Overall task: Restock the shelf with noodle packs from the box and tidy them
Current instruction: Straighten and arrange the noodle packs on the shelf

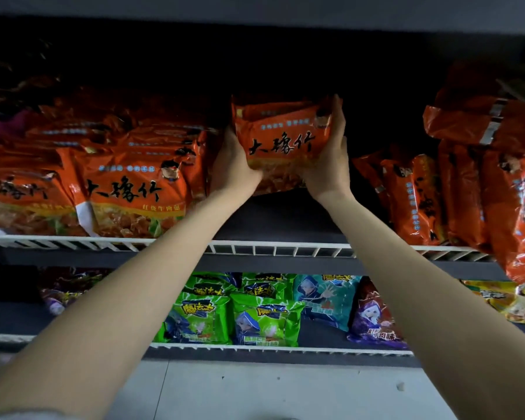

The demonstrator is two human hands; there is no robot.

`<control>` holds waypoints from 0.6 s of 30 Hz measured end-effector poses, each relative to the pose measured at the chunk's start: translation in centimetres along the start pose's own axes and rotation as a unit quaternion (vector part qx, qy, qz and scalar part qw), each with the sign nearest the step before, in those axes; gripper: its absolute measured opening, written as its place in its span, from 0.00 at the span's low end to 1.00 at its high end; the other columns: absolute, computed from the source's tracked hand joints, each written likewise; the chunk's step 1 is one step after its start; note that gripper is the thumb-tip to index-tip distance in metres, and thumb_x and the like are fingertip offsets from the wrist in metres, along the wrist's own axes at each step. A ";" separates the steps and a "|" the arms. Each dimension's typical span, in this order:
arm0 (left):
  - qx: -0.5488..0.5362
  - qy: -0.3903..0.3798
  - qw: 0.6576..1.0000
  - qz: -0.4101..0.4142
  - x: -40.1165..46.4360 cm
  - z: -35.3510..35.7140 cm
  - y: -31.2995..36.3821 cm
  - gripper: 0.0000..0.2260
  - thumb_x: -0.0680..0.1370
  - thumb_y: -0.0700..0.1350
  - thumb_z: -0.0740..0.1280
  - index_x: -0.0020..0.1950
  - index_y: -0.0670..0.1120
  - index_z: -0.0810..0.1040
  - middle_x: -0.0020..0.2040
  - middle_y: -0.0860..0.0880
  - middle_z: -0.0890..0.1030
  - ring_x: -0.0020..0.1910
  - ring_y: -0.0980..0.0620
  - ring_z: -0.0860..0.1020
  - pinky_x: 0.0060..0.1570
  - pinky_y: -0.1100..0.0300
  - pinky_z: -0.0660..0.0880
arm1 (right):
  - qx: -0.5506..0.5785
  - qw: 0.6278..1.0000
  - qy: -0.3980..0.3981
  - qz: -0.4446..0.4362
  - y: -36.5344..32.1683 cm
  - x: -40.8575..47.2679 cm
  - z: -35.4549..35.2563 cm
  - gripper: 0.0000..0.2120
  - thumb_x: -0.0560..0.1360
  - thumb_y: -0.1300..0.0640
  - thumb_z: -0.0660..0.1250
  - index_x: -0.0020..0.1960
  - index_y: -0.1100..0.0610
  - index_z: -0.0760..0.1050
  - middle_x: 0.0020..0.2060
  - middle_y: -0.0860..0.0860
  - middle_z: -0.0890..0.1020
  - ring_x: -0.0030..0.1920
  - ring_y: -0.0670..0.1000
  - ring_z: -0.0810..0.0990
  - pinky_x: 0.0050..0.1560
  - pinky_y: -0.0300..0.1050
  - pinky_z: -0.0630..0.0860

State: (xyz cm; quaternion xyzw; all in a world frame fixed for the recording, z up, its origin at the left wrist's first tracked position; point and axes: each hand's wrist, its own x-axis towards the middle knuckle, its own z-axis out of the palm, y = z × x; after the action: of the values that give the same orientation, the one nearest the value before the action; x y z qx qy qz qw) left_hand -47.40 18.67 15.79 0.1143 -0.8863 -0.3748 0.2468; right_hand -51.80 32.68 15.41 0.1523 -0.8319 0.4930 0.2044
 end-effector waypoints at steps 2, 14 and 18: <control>0.008 0.026 1.000 0.003 -0.3 0.5 0.0 0.44 0.73 0.41 0.72 0.78 0.44 0.44 0.76 0.44 0.58 0.70 0.48 0.66 0.57 0.73 0.59 | -0.038 0.999 0.005 0.002 0.1 -0.1 0.9 0.51 0.68 0.58 0.75 0.77 0.46 0.43 0.68 0.60 0.66 0.65 0.65 0.69 0.58 0.65 0.73; 0.334 0.042 0.907 0.252 1.0 1.3 -2.4 0.44 0.67 0.40 0.76 0.76 0.41 0.55 0.76 0.38 0.54 0.75 0.38 0.52 0.71 0.50 0.48 | -0.043 0.998 -0.045 0.011 0.7 0.6 3.7 0.50 0.71 0.62 0.71 0.77 0.48 0.38 0.68 0.65 0.61 0.65 0.70 0.66 0.61 0.60 0.70; 0.363 0.045 0.896 0.251 1.7 2.7 -1.8 0.43 0.69 0.41 0.75 0.77 0.41 0.52 0.77 0.40 0.53 0.75 0.38 0.51 0.72 0.48 0.48 | -0.036 0.996 -0.081 0.003 2.1 1.6 1.6 0.51 0.72 0.63 0.72 0.77 0.48 0.38 0.71 0.64 0.60 0.68 0.64 0.67 0.62 0.54 0.71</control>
State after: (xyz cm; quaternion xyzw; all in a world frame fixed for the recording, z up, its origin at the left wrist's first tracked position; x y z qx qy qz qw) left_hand -50.24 18.41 13.41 -0.0135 -0.9478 0.0527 0.3141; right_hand -54.40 32.11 13.91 0.1817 -0.8632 0.4495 0.1404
